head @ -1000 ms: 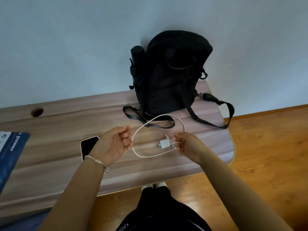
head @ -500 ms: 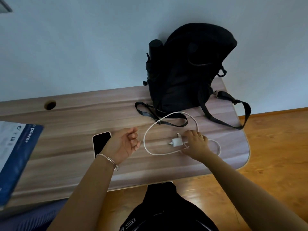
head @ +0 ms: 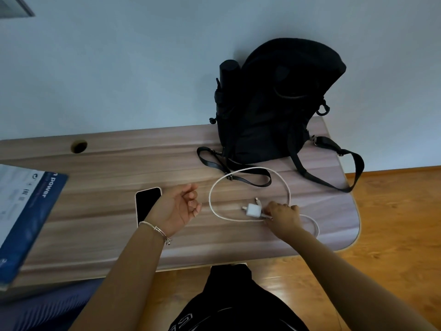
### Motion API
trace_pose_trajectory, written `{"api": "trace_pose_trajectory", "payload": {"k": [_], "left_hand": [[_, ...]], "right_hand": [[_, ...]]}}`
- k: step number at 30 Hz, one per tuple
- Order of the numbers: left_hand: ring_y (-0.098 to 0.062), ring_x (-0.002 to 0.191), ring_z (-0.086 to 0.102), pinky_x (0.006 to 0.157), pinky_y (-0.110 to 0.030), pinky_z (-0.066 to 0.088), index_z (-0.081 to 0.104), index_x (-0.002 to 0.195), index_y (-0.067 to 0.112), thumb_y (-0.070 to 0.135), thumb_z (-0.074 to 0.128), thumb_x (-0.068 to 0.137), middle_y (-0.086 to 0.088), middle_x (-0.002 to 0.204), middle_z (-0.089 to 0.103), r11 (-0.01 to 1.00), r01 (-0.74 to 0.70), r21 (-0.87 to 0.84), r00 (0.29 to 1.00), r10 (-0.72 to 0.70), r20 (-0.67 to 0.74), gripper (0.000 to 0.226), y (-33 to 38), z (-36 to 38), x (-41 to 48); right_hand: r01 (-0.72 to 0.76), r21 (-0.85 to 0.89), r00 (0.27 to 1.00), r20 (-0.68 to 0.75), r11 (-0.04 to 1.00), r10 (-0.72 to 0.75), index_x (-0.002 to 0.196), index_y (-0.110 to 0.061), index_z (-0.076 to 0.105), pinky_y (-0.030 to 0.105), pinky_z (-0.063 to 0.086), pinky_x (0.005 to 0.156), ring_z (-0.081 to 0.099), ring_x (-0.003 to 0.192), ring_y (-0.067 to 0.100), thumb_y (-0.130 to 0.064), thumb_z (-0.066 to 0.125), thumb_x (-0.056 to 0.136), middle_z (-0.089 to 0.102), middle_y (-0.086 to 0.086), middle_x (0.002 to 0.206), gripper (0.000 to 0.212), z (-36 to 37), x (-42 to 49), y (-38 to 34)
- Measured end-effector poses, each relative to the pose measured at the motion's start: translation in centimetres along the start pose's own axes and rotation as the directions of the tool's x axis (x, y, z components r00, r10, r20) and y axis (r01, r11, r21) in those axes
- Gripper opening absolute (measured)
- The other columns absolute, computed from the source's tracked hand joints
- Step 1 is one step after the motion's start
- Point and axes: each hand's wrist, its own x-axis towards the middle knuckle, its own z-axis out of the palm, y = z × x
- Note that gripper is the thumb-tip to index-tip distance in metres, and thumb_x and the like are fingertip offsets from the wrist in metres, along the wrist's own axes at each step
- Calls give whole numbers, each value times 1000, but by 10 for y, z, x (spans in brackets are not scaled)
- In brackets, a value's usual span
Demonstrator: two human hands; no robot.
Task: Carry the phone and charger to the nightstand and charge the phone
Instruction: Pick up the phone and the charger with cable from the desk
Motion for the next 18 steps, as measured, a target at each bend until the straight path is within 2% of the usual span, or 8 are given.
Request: {"api": "trace_pose_trajectory", "payload": {"k": [4,9,11,13,15,18], "left_hand": [[-8,40,42,50,-26,50,56,87,10,17,49,85,4,52,48,999,-26,-46,999,25,-31,11,0,-6,-5],[-7,40,43,52,-23,49,56,83,12,18,42,91,6,51,49,995,-73,-70,995,68,-72,18,10,-19,-14],[-7,41,45,55,-21,50,56,81,12,18,41,92,6,51,50,992,-91,-93,992,82,-94,20,15,-28,-19],[-7,41,47,57,-20,51,57,80,12,18,42,93,6,51,51,988,-107,-109,988,93,-122,21,18,-38,-24],[-6,40,49,60,-21,52,57,79,13,18,43,92,6,50,53,987,-120,-108,983,103,-153,21,21,-48,-30],[-6,41,50,62,-22,53,57,80,13,17,44,92,6,50,55,984,-142,-106,974,120,-190,18,21,-63,-37]], "right_hand": [[11,-87,1000,5,996,-11,115,-15,50,38,34,92,56,107,24,-23,38,95,62,5,117,25,1,-1,-7],[117,-30,993,33,993,-116,119,-14,46,40,36,93,54,107,25,-30,33,97,57,8,119,31,-4,-5,-17],[178,63,984,-6,982,-178,121,-15,47,40,36,91,55,103,25,-29,31,98,59,7,115,31,-10,-6,-26],[269,261,963,-45,927,-266,115,-14,52,38,41,82,60,91,26,-27,33,99,64,6,100,28,-19,-8,-39],[338,448,932,-37,827,-361,98,-14,55,36,46,68,60,71,21,-22,36,99,64,-1,77,20,-28,-9,-54],[361,523,912,-25,772,-410,77,-27,49,32,47,61,55,56,9,-22,40,97,59,-8,63,23,-40,-7,-76]]}}
